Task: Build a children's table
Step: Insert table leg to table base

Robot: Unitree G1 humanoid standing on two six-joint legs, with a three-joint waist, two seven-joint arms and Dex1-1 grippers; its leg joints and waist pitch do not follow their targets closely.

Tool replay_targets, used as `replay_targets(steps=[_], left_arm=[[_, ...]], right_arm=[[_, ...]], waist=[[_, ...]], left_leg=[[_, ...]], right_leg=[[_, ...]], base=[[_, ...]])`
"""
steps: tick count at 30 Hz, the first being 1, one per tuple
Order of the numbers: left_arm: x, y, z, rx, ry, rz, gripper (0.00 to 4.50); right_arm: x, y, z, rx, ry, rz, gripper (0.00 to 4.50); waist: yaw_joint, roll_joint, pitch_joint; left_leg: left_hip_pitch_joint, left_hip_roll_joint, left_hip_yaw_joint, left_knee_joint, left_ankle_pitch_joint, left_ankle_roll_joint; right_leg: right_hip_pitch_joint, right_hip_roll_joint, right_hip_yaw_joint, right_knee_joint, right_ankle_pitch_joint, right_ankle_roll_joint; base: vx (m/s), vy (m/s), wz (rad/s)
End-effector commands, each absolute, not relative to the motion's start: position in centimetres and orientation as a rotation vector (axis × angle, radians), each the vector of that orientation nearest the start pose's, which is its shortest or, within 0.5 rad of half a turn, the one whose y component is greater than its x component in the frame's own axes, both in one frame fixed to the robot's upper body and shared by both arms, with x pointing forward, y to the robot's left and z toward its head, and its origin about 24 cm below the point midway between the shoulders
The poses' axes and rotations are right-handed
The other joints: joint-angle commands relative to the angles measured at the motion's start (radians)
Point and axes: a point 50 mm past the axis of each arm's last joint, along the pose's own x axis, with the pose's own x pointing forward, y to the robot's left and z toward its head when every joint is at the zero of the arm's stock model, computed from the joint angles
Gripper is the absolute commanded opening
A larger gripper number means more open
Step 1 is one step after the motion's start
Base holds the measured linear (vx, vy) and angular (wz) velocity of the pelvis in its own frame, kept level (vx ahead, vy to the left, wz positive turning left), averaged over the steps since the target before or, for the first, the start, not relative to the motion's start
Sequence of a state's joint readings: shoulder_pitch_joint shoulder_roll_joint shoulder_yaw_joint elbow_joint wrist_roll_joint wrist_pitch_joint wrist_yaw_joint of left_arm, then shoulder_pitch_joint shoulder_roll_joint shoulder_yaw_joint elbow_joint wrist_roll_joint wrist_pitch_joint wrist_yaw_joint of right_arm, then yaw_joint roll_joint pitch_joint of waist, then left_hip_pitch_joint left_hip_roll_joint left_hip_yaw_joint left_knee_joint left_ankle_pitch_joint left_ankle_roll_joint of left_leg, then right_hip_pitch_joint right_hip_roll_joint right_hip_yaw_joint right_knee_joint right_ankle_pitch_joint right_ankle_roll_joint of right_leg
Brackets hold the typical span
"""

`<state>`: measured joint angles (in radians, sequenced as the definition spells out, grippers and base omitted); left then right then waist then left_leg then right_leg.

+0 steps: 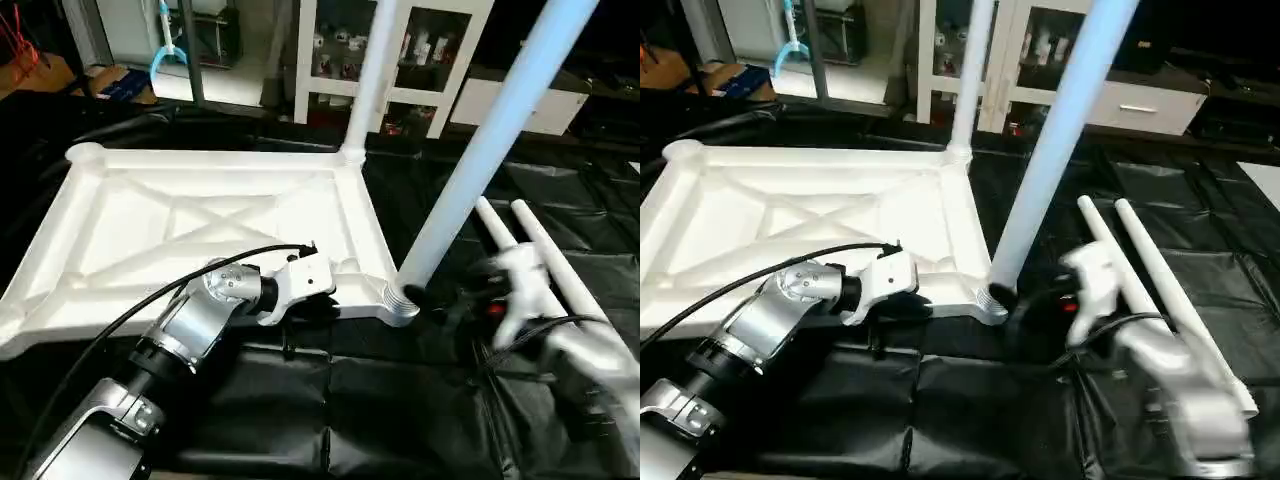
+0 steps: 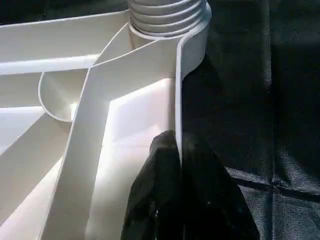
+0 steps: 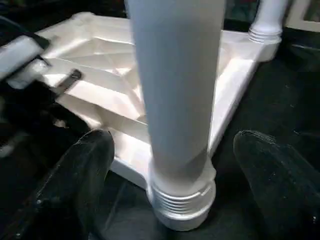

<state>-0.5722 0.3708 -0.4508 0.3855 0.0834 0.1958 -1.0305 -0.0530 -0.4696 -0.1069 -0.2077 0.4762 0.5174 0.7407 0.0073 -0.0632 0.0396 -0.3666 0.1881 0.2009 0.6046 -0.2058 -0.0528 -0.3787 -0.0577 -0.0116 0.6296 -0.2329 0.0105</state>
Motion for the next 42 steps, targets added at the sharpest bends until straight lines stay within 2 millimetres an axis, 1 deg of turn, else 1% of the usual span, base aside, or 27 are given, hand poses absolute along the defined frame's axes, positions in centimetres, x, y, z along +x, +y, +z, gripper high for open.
replay_targets(steps=[1, 2, 4, 7, 8, 9, 10, 12, 15, 16, 17, 19, 21, 22, 24, 25, 26, 27, 29, 30, 32, 37, 38, 39, 40, 42], left_arm=[[29.8, 10.6, 3.6, 0.631, 0.539, -1.321, 0.0], [29.7, 10.6, 3.5, 0.629, 0.544, -1.324, 0.0], [29.5, 10.6, 3.4, 0.628, 0.554, -1.332, 0.0], [29.3, 10.5, 3.4, 0.632, 0.555, -1.34, 0.0], [29.4, 10.4, 3.4, 0.628, 0.547, -1.333, 0.0], [29.4, 10.4, 3.5, 0.625, 0.542, -1.328, 0.0], [29.5, 10.2, 3.6, 0.61, 0.527, -1.316, 0.29], [29.5, 10.1, 3.8, 0.598, 0.529, -1.317, 0.58], [29.5, 10.1, 3.9, 0.608, 0.522, -1.313, 0.7], [29.6, 10.1, 3.9, 0.621, 0.513, -1.303, 0.81], [29.6, 10.1, 3.9, 0.624, 0.512, -1.301, 0.81], [29.6, 10.1, 3.9, 0.629, 0.517, -1.312, 0.81], [29.6, 10.1, 3.9, 0.628, 0.518, -1.315, 0.81], [29.5, 10.0, 3.8, 0.633, 0.522, -1.321, 0.81], [29.5, 10.0, 3.8, 0.635, 0.523, -1.32, 0.81], [29.5, 9.9, 3.6, 0.631, 0.53, -1.318, 0.81], [29.5, 9.9, 3.5, 0.634, 0.532, -1.314, 0.81], [29.6, 9.8, 3.5, 0.634, 0.532, -1.308, 0.81], [29.7, 9.7, 3.4, 0.622, 0.523, -1.3, 0.81], [29.9, 9.6, 3.4, 0.615, 0.518, -1.287, 0.81], [30.0, 9.5, 3.5, 0.604, 0.516, -1.28, 0.81], [30.2, 9.1, 3.3, 0.573, 0.537, -1.314, 0.81], [30.4, 9.0, 3.5, 0.568, 0.528, -1.311, 0.81], [30.4, 8.9, 3.5, 0.568, 0.525, -1.31, 0.81], [30.9, 8.8, 4.2, 0.568, 0.488, -1.302, 0.81], [31.2, 8.7, 4.6, 0.562, 0.473, -1.3, 0.81]], right_arm=[[24.6, -20.8, 9.4, 0.09, 0.201, 0.763, 4.17], [24.7, -20.9, 9.5, 0.101, 0.199, 0.773, 4.17], [24.9, -21.1, 9.6, 0.103, 0.199, 0.8, 4.17], [25.6, -21.1, 9.3, 0.069, 0.21, 0.82, 4.17], [25.8, -21.2, 9.3, 0.066, 0.209, 0.817, 4.17], [25.9, -21.2, 9.3, 0.064, 0.208, 0.816, 4.17], [26.3, -21.4, 9.5, 0.058, 0.203, 0.817, 4.17], [26.6, -21.5, 9.7, 0.057, 0.2, 0.823, 4.17], [26.7, -21.5, 9.8, 0.055, 0.198, 0.831, 4.17], [26.8, -21.5, 9.8, 0.049, 0.198, 0.848, 4.17], [26.8, -21.5, 9.8, 0.047, 0.198, 0.851, 4.17], [27.0, -21.3, 9.8, 0.044, 0.196, 0.866, 4.17], [27.0, -21.2, 9.8, 0.045, 0.196, 0.871, 4.17], [27.1, -21.2, 9.7, 0.037, 0.2, 0.879, 4.17], [27.1, -21.1, 9.6, 0.034, 0.202, 0.881, 4.17], [27.1, -21.1, 9.5, 0.032, 0.204, 0.882, 4.17], [27.2, -21.1, 9.5, 0.029, 0.204, 0.878, 4.17], [27.3, -21.1, 9.4, 0.029, 0.204, 0.875, 4.17], [27.4, -21.1, 9.4, 0.027, 0.202, 0.873, 4.17], [27.4, -21.1, 9.4, 0.027, 0.201, 0.874, 4.17], [27.4, -21.1, 9.4, 0.027, 0.2, 0.876, 4.17], [27.3, -20.9, 9.2, 0.027, 0.203, 0.89, 4.17], [27.2, -20.9, 9.2, 0.026, 0.203, 0.891, 4.17], [27.2, -20.9, 9.2, 0.026, 0.203, 0.891, 4.17], [27.2, -21.0, 9.2, 0.023, 0.203, 0.892, 4.17], [27.2, -21.0, 9.3, 0.023, 0.203, 0.892, 4.17]], waist=[[0.009, 0.003, -0.052], [0.009, 0.004, -0.053], [0.006, 0.0, -0.054], [0.005, -0.001, -0.054], [0.006, -0.005, -0.053], [0.008, -0.003, -0.053], [0.008, -0.002, -0.054], [0.009, -0.003, -0.055], [0.011, -0.003, -0.055], [0.013, -0.009, -0.054], [0.013, -0.009, -0.054], [0.012, -0.005, -0.052], [0.012, -0.005, -0.052], [0.014, -0.002, -0.052], [0.014, -0.004, -0.053], [0.014, -0.005, -0.054], [0.013, -0.006, -0.054], [0.015, -0.002, -0.054], [0.016, -0.004, -0.053], [0.019, -0.004, -0.051], [0.023, -0.002, -0.05], [0.025, -0.004, -0.049], [0.025, -0.006, -0.049], [0.025, -0.005, -0.049], [0.027, -0.004, -0.048], [0.029, -0.004, -0.048]], left_leg=[[0.013, 0.051, -0.025, -0.062, -0.073, 0.08], [0.013, 0.051, -0.025, -0.062, -0.07, 0.081], [0.014, 0.052, -0.024, -0.06, -0.064, 0.091], [0.015, 0.051, -0.023, -0.059, -0.061, 0.091], [0.015, 0.051, -0.021, -0.059, -0.062, 0.091], [0.015, 0.051, -0.022, -0.059, -0.063, 0.091], [0.015, 0.051, -0.022, -0.059, -0.063, 0.089], [0.015, 0.05, -0.022, -0.059, -0.055, 0.091], [0.015, 0.051, -0.022, -0.059, -0.051, 0.095], [0.013, 0.051, -0.022, -0.058, -0.059, 0.096], [0.013, 0.051, -0.022, -0.058, -0.059, 0.096], [0.015, 0.052, -0.022, -0.06, -0.081, 0.085], [0.016, 0.052, -0.023, -0.061, -0.087, 0.081], [0.016, 0.052, -0.023, -0.061, -0.086, 0.076], [0.015, 0.051, -0.022, -0.06, -0.08, 0.076], [0.014, 0.05, -0.022, -0.059, -0.067, 0.081], [0.013, 0.049, -0.022, -0.059, -0.066, 0.083], [0.014, 0.05, -0.022, -0.059, -0.067, 0.083], [0.015, 0.05, -0.021, -0.06, -0.078, 0.082], [0.016, 0.05, -0.021, -0.061, -0.098, 0.075], [0.019, 0.052, -0.022, -0.062, -0.114, 0.065], [0.019, 0.051, -0.023, -0.066, -0.135, 0.047], [0.018, 0.05, -0.023, -0.065, -0.134, 0.048], [0.019, 0.05, -0.023, -0.066, -0.136, 0.048], [0.019, 0.051, -0.023, -0.066, -0.142, 0.047], [0.02, 0.052, -0.023, -0.066, -0.145, 0.046]], right_leg=[[0.042, -0.074, 0.036, -0.061, 0.098, -0.283], [0.042, -0.075, 0.036, -0.061, 0.097, -0.285], [0.041, -0.075, 0.035, -0.059, 0.095, -0.297], [0.039, -0.074, 0.034, -0.061, 0.081, -0.301], [0.039, -0.073, 0.035, -0.061, 0.083, -0.302], [0.039, -0.074, 0.035, -0.06, 0.081, -0.302], [0.039, -0.074, 0.034, -0.06, 0.079, -0.299], [0.04, -0.073, 0.034, -0.059, 0.088, -0.3], [0.04, -0.074, 0.034, -0.059, 0.094, -0.298], [0.041, -0.074, 0.033, -0.059, 0.077, -0.296], [0.041, -0.074, 0.033, -0.059, 0.077, -0.296], [0.037, -0.075, 0.033, -0.065, 0.029, -0.285], [0.036, -0.074, 0.033, -0.066, 0.02, -0.282], [0.036, -0.074, 0.033, -0.065, 0.022, -0.281], [0.036, -0.073, 0.033, -0.064, 0.033, -0.281], [0.037, -0.072, 0.033, -0.062, 0.055, -0.284], [0.037, -0.072, 0.033, -0.062, 0.057, -0.284], [0.037, -0.073, 0.034, -0.063, 0.056, -0.285], [0.037, -0.073, 0.033, -0.065, 0.042, -0.284], [0.035, -0.073, 0.033, -0.069, 0.01, -0.28], [0.033, -0.074, 0.033, -0.072, -0.019, -0.273], [0.031, -0.075, 0.033, -0.076, -0.061, -0.255], [0.032, -0.074, 0.033, -0.077, -0.062, -0.253], [0.031, -0.075, 0.033, -0.077, -0.066, -0.253], [0.03, -0.076, 0.033, -0.078, -0.073, -0.253], [0.029, -0.077, 0.033, -0.08, -0.077, -0.253]], base=[[0.0, 0.0, 0.0], [0.0, 0.0, 0.0], [0.0, 0.0, 0.0], [0.0, 0.0, 0.0], [0.0, 0.0, 0.0], [0.0, 0.0, 0.0], [0.0, 0.0, 0.0], [0.0, 0.0, 0.0], [0.0, 0.0, 0.0], [0.0, 0.0, 0.0], [0.0, 0.0, 0.0], [0.0, 0.0, 0.0], [0.0, 0.0, 0.0], [0.0, 0.0, 0.0], [0.0, 0.0, 0.0], [0.0, 0.0, 0.0], [0.0, 0.0, 0.0], [0.0, 0.0, 0.0], [0.0, 0.0, 0.0], [0.0, 0.0, 0.0], [0.0, 0.0, 0.0], [0.0, 0.0, 0.0], [0.0, 0.0, 0.0], [0.0, 0.0, 0.0], [0.0, 0.0, 0.0], [0.0, 0.0, 0.0]])
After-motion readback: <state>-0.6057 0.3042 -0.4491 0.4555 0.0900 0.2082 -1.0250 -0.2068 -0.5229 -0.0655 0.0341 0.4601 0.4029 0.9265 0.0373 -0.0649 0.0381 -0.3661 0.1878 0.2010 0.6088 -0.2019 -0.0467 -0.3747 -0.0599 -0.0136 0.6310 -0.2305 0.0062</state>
